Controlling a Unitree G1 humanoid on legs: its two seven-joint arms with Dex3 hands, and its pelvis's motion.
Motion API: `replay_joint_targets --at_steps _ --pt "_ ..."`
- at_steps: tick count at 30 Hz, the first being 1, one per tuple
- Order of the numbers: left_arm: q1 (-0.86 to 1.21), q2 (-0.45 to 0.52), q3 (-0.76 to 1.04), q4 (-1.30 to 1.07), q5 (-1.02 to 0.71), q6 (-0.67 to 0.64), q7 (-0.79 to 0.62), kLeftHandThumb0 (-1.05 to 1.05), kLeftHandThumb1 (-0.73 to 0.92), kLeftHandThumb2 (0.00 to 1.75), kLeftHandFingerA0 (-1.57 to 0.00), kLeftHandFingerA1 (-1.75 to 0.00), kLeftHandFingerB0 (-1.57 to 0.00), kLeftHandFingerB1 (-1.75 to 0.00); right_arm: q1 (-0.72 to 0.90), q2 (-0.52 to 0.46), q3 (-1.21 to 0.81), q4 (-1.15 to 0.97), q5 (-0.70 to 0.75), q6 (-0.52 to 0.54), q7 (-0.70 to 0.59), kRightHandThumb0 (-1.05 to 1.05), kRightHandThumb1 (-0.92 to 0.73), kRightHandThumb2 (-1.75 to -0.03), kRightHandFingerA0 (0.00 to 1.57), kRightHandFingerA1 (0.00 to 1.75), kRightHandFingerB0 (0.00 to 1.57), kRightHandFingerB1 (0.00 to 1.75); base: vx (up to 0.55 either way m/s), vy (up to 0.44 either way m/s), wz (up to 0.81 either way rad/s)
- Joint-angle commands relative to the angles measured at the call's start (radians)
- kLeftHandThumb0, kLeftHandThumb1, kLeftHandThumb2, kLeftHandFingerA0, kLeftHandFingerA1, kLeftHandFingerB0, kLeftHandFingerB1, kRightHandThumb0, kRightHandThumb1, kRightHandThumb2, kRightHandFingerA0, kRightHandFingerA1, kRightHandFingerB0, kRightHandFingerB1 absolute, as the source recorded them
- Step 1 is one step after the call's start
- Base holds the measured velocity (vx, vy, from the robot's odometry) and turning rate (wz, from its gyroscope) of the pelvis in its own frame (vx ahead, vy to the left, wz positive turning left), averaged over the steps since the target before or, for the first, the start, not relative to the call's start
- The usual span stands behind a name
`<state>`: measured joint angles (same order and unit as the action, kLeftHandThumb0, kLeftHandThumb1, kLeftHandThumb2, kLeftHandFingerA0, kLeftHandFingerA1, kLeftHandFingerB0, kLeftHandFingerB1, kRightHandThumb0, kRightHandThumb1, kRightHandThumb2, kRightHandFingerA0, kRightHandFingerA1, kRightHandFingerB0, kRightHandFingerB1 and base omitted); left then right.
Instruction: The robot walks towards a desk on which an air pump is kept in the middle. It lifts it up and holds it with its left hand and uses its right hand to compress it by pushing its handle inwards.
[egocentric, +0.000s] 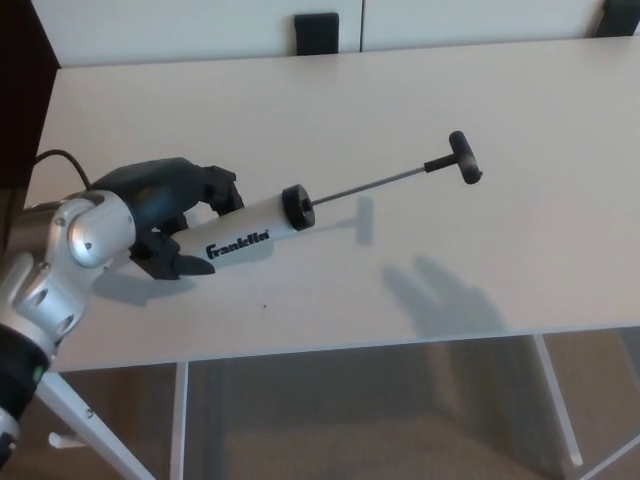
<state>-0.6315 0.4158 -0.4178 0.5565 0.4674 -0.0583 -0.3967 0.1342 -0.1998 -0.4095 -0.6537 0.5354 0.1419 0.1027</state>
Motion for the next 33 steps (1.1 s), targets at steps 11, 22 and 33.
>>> replay_joint_targets --at_steps 11,22,33 --pt "0.04 0.09 0.026 -0.15 -0.037 0.015 -0.178 -0.08 0.82 0.64 -0.87 -0.94 -0.7 -0.96 -0.504 -0.103 0.312 0.602 -0.187 0.189 0.047 -0.86 -0.74 -1.09 0.0 0.17 0.0 0.16 0.0 0.0 0.0" --pt "0.033 0.103 0.025 -0.156 -0.025 0.017 -0.2 -0.08 0.83 0.64 -0.9 -0.97 -0.71 -0.98 -0.601 -0.063 0.417 0.837 -0.253 0.14 0.063 -0.8 -0.74 -1.1 0.0 0.22 0.0 0.2 0.0 0.0 0.0" --pt "0.044 0.092 0.013 -0.159 -0.017 0.009 -0.207 -0.1 0.82 0.64 -0.91 -0.95 -0.71 -1.01 -0.61 0.013 0.419 0.871 -0.234 0.165 0.075 -0.8 -0.72 -1.08 0.0 0.21 0.05 0.22 0.0 0.0 0.0"
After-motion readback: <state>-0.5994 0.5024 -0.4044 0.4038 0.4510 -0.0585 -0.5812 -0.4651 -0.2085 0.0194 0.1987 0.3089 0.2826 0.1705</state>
